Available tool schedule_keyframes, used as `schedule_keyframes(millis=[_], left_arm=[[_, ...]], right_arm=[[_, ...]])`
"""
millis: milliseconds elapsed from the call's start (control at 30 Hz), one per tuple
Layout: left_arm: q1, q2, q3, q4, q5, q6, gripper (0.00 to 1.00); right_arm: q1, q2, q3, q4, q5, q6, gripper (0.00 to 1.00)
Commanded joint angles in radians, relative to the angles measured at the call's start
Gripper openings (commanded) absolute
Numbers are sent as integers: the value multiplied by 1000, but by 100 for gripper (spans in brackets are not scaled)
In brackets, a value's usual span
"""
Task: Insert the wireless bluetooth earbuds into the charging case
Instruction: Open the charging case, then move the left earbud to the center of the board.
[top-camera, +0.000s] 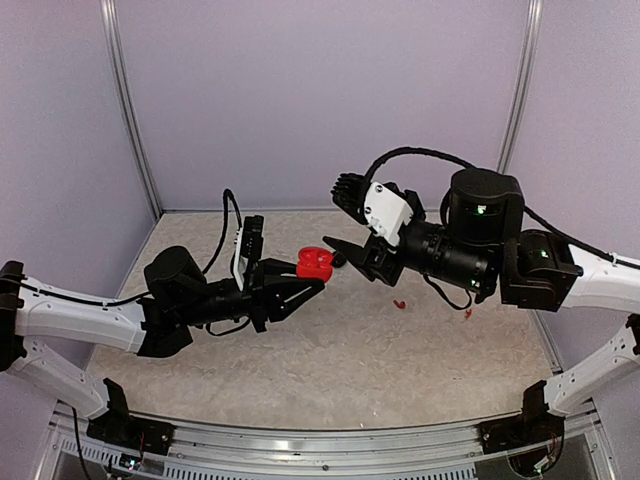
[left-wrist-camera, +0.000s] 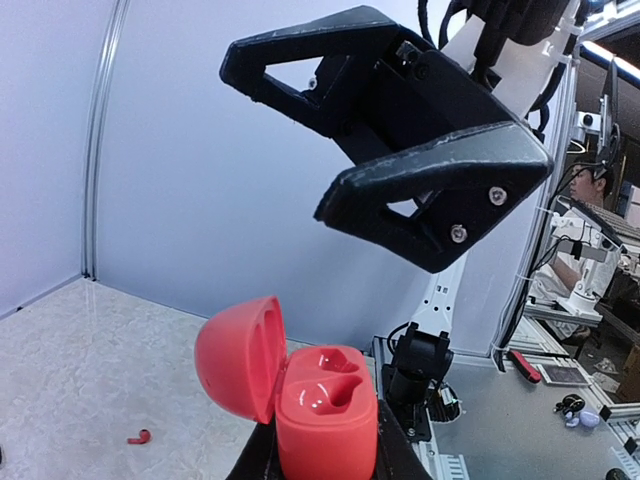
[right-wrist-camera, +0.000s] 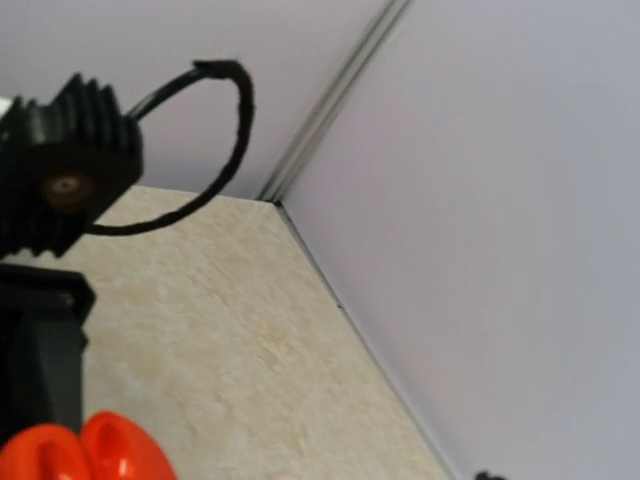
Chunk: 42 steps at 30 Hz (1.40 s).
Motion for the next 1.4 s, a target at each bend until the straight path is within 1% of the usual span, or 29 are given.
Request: schedule_keyframes(millis=[0, 67, 167, 333, 467, 633, 833, 933, 1000, 1067, 1267, 1367], left_arm=[[-2, -16, -1, 27, 10, 90, 6], [-3, -39, -17, 16, -9, 138, 6], [2, -75, -36, -4, -23, 194, 6], [-3, -117, -64, -59, 6, 327, 6], [-15, -163, -94, -100, 9, 429, 6], [-22, -205, -104, -155, -11, 466, 6], [-25, -225, -126, -159, -27, 463, 6], [-26, -231, -139, -154, -33, 463, 6], [-24, -234, -149, -149, -39, 460, 6], [-23, -236, -158, -136, -41, 457, 6], [-18, -243, -178, -112, -54, 442, 6], [-15, -244, -187, -104, -56, 436, 6]], right_arm=[[-22, -56, -29, 15, -73, 66, 66], [-56, -80, -44, 9, -116, 121, 67], [-144, -117, -80, 1, -214, 215, 67], [-314, -158, -130, -7, -393, 369, 67], [-439, -137, -142, -51, -540, 484, 67], [-554, -81, -172, -103, -655, 557, 67], [-679, 19, -230, -159, -700, 601, 64], [-726, 89, -234, -207, -716, 583, 62], [-736, 126, -246, -215, -670, 555, 61], [-756, 162, -264, -199, -622, 548, 59], [-798, 240, -352, -87, -618, 623, 55], [-806, 286, -374, -61, -595, 625, 54]])
